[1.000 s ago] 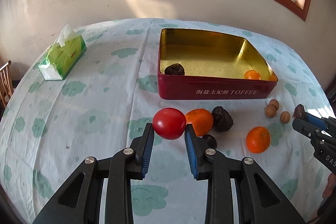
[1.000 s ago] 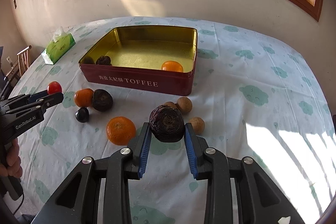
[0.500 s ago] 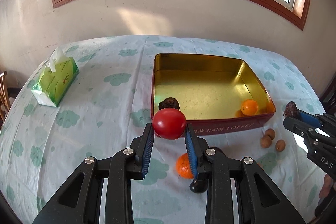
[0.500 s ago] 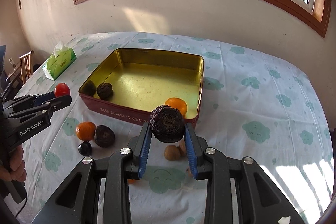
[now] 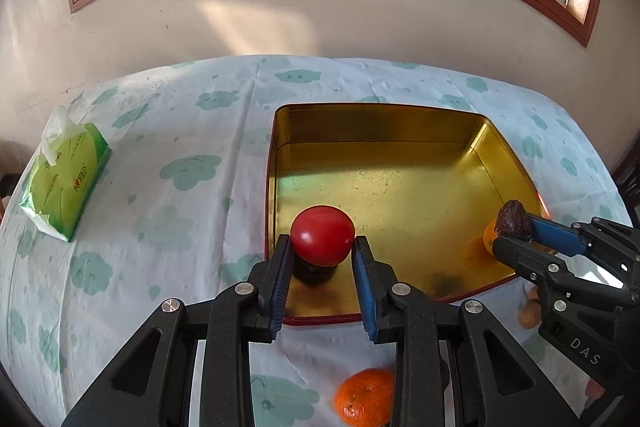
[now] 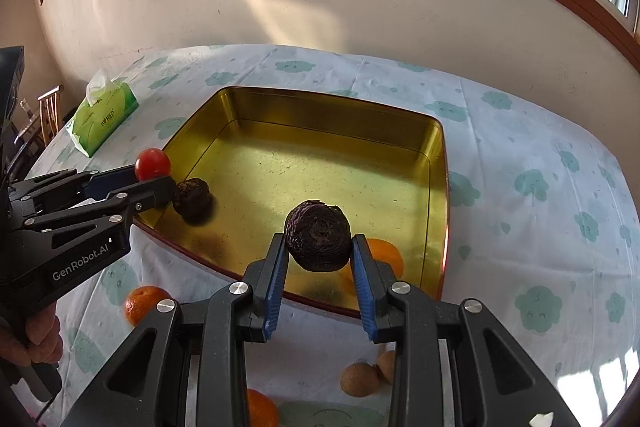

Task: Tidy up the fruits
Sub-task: 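Carry the date and tomato into the tin and open both tools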

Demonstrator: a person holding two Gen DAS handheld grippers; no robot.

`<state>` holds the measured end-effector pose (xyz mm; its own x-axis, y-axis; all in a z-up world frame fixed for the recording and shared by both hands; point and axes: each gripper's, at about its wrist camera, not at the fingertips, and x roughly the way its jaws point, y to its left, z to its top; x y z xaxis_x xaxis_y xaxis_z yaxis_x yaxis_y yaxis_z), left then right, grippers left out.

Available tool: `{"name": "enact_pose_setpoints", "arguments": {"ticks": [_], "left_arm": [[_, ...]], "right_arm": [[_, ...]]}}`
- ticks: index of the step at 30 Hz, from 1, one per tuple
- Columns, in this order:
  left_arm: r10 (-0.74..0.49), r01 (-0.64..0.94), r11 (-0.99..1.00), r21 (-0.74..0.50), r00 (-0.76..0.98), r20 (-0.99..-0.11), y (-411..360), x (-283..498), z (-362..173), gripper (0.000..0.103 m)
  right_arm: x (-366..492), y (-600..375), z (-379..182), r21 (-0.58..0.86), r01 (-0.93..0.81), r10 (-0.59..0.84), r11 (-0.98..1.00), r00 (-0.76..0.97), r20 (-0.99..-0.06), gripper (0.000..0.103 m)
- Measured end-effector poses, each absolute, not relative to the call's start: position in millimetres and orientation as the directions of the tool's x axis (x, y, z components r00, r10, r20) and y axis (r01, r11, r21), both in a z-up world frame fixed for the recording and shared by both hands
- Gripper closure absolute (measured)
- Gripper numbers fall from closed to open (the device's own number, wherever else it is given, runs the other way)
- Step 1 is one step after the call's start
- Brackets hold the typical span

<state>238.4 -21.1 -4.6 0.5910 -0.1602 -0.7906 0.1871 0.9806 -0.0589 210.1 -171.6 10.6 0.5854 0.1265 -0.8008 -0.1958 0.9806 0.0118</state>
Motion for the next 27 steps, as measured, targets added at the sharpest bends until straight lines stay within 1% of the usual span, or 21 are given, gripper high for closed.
{"name": "enact_pose_setpoints", "arguments": {"ticks": [3, 8, 18, 20, 22, 24, 26, 27], "left_arm": [[-0.159, 0.188, 0.98, -0.059, 0.579, -0.799, -22, 245, -13, 0.072], [-0.145, 0.217, 0.976, -0.018, 0.584, -0.799, -31, 248, -18, 0.072], [-0.136, 0.224, 0.975, -0.004, 0.575, -0.807, -38, 251, -26, 0.072], [-0.135, 0.224, 0.975, -0.004, 0.574, -0.807, -38, 251, -27, 0.071], [-0.136, 0.225, 0.974, -0.005, 0.574, -0.807, -38, 251, -26, 0.07], [-0.142, 0.219, 0.976, -0.016, 0.574, -0.806, -36, 250, -25, 0.063], [-0.148, 0.214, 0.976, -0.026, 0.575, -0.805, -35, 244, -22, 0.058], [-0.142, 0.213, 0.977, -0.019, 0.58, -0.802, -36, 240, -20, 0.057]], "right_arm": [[217, -169, 2, 0.016, -0.201, 0.131, 0.98, 0.573, -0.809, 0.074], [223, -170, -8, 0.02, -0.205, 0.134, 0.979, 0.558, -0.819, 0.073], [223, -168, -9, 0.026, -0.217, 0.148, 0.976, 0.564, -0.813, 0.073], [223, -169, -9, 0.028, -0.218, 0.15, 0.976, 0.565, -0.812, 0.071], [222, -168, -7, 0.027, -0.219, 0.149, 0.975, 0.565, -0.812, 0.062], [220, -168, -5, 0.025, -0.22, 0.149, 0.975, 0.567, -0.81, 0.058], [217, -167, -2, 0.012, -0.215, 0.136, 0.976, 0.573, -0.808, 0.058], [215, -168, 0, 0.015, -0.217, 0.14, 0.976, 0.574, -0.807, 0.058]]}}
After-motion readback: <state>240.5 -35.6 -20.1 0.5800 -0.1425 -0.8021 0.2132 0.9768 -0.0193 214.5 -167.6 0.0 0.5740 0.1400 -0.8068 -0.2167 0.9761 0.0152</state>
